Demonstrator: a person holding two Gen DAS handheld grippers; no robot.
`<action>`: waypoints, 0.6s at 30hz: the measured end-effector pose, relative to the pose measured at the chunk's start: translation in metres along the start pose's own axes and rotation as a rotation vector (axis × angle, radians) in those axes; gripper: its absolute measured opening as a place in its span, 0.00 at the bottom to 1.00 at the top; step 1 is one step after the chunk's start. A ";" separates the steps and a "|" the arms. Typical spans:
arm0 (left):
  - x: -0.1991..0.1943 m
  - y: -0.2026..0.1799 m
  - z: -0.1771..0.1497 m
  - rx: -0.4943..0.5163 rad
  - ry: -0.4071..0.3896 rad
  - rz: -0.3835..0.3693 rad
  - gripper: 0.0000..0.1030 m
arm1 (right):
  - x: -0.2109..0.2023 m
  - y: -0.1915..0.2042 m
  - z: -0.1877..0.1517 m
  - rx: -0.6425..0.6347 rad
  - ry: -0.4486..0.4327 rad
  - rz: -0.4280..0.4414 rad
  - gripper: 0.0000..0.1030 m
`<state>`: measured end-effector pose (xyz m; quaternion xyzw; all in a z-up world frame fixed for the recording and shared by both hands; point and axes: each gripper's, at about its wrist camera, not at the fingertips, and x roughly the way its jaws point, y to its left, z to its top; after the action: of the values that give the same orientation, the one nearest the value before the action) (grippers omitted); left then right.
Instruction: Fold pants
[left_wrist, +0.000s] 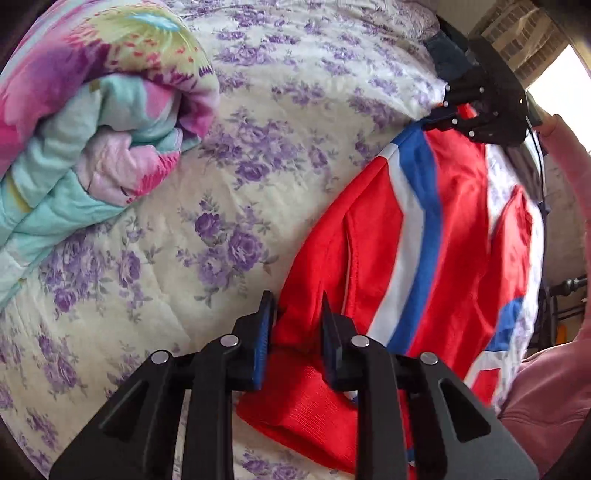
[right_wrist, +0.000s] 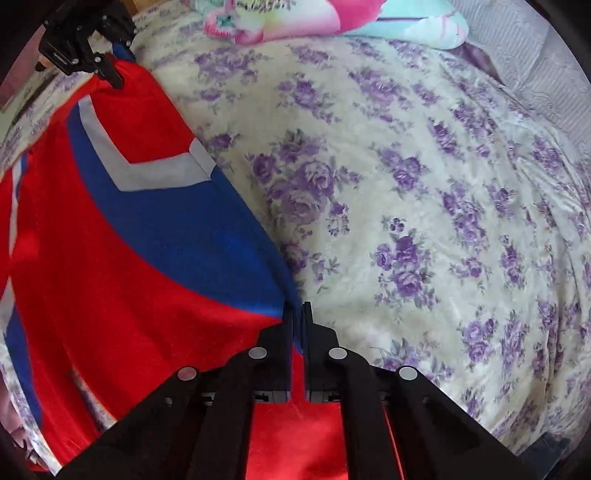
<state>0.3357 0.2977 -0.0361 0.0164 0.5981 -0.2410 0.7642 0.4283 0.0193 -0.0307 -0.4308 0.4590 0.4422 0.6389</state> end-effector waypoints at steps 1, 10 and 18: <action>-0.005 -0.002 -0.002 0.006 -0.020 0.005 0.21 | -0.006 0.002 -0.003 0.002 -0.007 0.002 0.04; -0.075 -0.077 -0.054 0.199 -0.238 0.089 0.20 | -0.111 0.081 -0.051 -0.060 -0.168 -0.163 0.04; -0.080 -0.164 -0.152 0.370 -0.261 0.024 0.20 | -0.134 0.212 -0.122 -0.153 -0.256 -0.209 0.03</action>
<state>0.1212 0.2287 0.0374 0.1321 0.4393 -0.3375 0.8220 0.1749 -0.0701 0.0425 -0.4638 0.2916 0.4583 0.6998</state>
